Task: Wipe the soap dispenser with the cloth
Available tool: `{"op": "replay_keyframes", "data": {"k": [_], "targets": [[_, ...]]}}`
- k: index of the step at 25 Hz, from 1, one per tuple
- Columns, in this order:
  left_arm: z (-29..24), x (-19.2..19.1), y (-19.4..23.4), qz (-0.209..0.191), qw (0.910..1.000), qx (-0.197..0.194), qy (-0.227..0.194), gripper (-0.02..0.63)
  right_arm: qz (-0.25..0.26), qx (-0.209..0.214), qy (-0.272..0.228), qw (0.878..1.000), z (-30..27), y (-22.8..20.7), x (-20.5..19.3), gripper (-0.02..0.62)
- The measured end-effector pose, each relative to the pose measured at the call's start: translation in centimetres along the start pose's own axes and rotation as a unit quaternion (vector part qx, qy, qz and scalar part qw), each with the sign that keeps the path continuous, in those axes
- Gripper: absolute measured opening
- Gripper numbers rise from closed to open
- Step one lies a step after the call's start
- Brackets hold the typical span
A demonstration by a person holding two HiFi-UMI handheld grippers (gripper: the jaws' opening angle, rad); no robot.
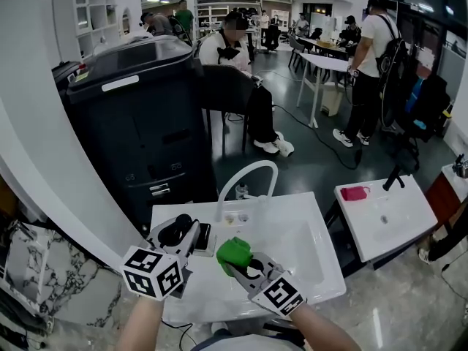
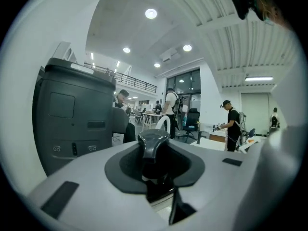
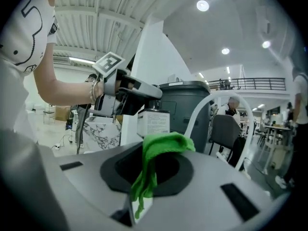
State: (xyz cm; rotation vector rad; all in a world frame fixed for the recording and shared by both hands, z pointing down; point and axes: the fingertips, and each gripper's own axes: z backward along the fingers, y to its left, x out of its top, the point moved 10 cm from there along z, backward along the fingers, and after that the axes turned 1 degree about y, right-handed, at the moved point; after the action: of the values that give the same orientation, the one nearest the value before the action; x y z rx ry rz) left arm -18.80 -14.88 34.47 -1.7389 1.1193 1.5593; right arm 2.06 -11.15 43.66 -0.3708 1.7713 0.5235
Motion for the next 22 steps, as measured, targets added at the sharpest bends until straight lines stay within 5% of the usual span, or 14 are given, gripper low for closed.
{"op": "replay_keyframes", "data": {"k": [11, 16, 22], "targets": [[-0.9, -3.9, -0.9, -0.140, 0.9844, 0.096, -0.046, 0.103, 0.004, -0.118, -0.021, 0.993, 2.5, -3.7, 4.1, 0.044], [-1.1, -4.2, -1.1, -0.163, 0.9791, 0.102, -0.067, 0.103, -0.021, -0.183, -0.030, 0.982, 3.3, -5.3, 4.7, 0.044], [-0.6, -4.6, -2.1, -0.213, 0.9684, 0.113, -0.064, 0.104, -0.040, -0.207, -0.036, 0.977, 3.9, -5.8, 4.9, 0.044]]}}
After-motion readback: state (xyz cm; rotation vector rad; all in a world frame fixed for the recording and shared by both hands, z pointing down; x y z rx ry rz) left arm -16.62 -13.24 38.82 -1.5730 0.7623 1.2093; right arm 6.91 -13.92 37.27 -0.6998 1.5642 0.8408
